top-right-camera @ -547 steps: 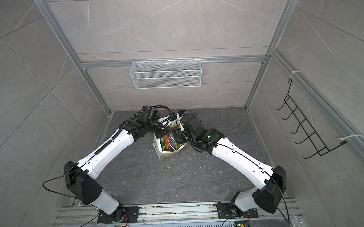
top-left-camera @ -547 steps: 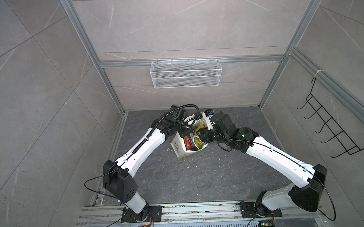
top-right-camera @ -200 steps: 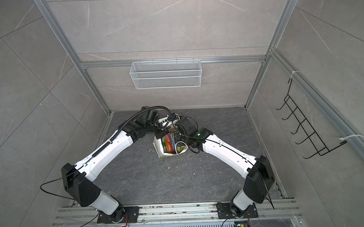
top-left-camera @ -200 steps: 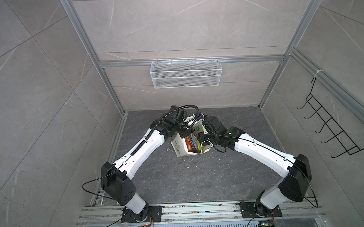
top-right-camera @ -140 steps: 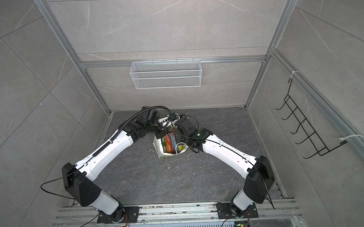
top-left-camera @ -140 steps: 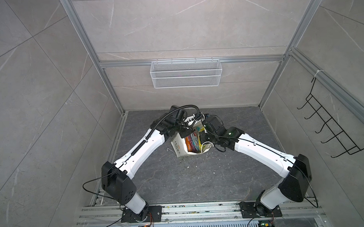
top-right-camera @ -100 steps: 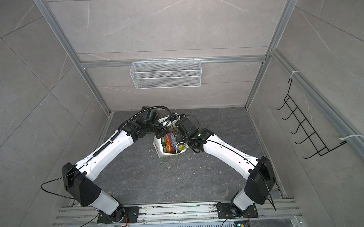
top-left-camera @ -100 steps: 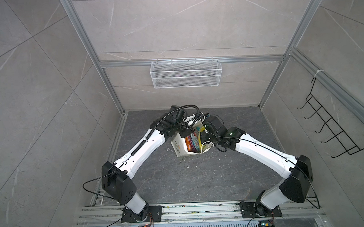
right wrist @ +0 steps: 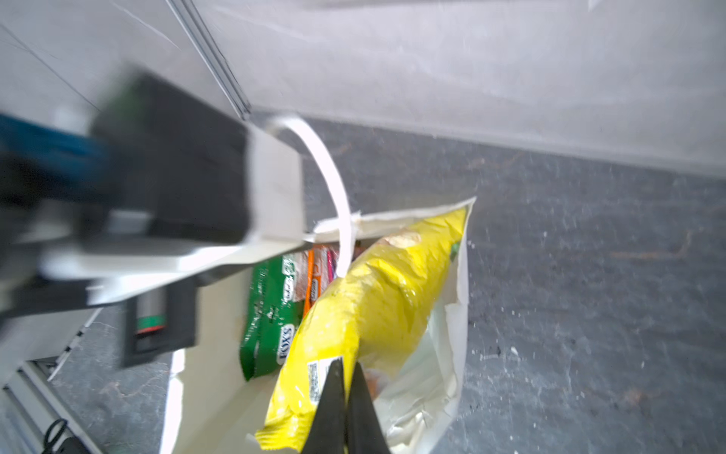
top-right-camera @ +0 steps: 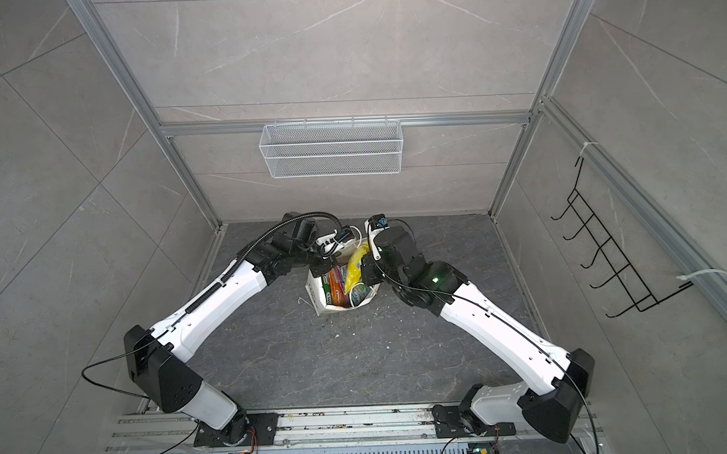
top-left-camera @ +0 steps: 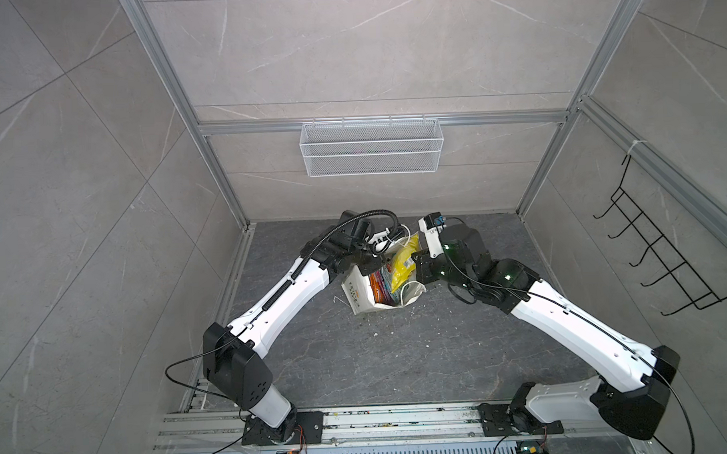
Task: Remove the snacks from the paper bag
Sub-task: 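Lift the yellow chip packet out of the bag with the right gripper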
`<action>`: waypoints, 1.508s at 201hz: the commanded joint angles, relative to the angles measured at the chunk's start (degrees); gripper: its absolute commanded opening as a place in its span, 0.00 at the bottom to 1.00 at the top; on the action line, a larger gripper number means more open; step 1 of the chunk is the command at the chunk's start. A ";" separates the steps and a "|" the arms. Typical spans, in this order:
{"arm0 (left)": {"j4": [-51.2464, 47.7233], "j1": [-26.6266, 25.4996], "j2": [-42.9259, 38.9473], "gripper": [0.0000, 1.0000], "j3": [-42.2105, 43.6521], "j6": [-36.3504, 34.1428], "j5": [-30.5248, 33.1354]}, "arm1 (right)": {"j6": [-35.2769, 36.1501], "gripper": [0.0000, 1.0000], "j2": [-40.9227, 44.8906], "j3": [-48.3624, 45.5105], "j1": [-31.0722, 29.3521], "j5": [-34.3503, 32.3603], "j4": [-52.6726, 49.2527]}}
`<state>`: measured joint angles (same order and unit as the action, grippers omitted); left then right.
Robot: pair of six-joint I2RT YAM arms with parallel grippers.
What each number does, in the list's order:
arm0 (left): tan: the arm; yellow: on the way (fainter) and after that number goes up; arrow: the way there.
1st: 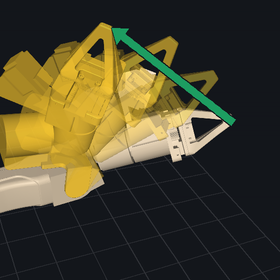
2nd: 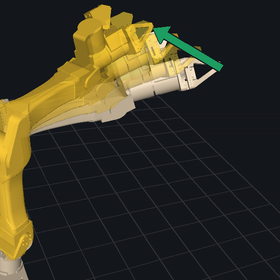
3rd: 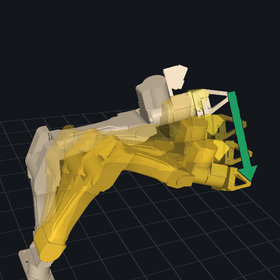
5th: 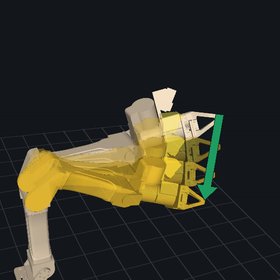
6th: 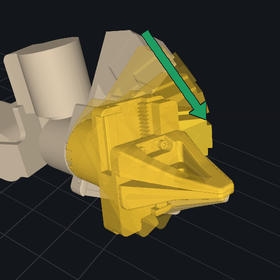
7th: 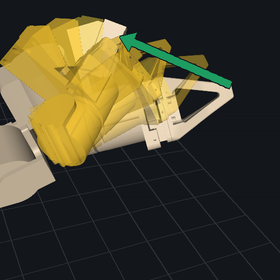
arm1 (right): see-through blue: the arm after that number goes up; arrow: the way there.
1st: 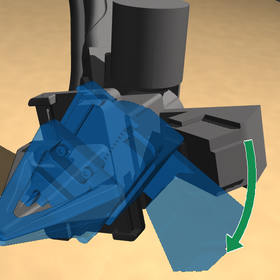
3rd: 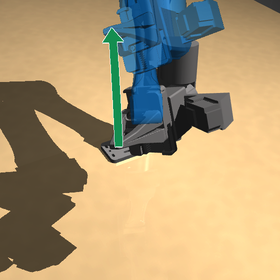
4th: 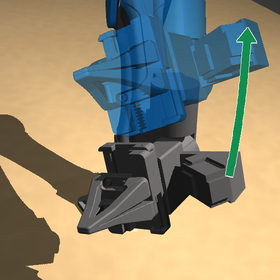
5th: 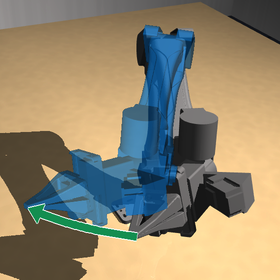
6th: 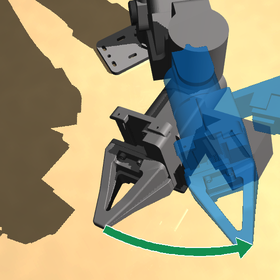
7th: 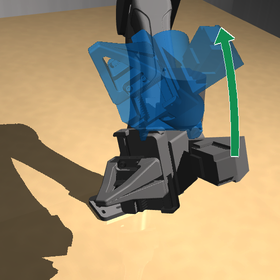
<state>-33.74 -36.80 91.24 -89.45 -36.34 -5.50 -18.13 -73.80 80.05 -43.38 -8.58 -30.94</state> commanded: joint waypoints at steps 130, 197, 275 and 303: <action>5.86 -1.01 -0.98 0.00 -2.75 0.26 -0.58 | 11.38 0.00 15.78 4.15 7.57 -13.61 1.97; 5.88 -1.17 -1.17 0.00 -3.02 -0.68 -0.73 | 15.69 0.00 -6.90 14.24 23.58 -15.61 -18.39; 5.96 -1.42 0.21 0.00 -3.99 -1.36 -1.22 | 13.54 0.00 -42.06 34.61 32.16 -34.24 -35.26; 6.91 -1.42 0.08 0.00 -3.21 -1.49 -1.37 | 13.44 0.00 -54.82 46.72 33.30 -38.31 -42.32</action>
<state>-32.58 -37.45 92.33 -90.02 -36.82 -4.67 -3.64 -120.95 117.60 -10.44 -40.93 -64.64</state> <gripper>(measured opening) 0.047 0.046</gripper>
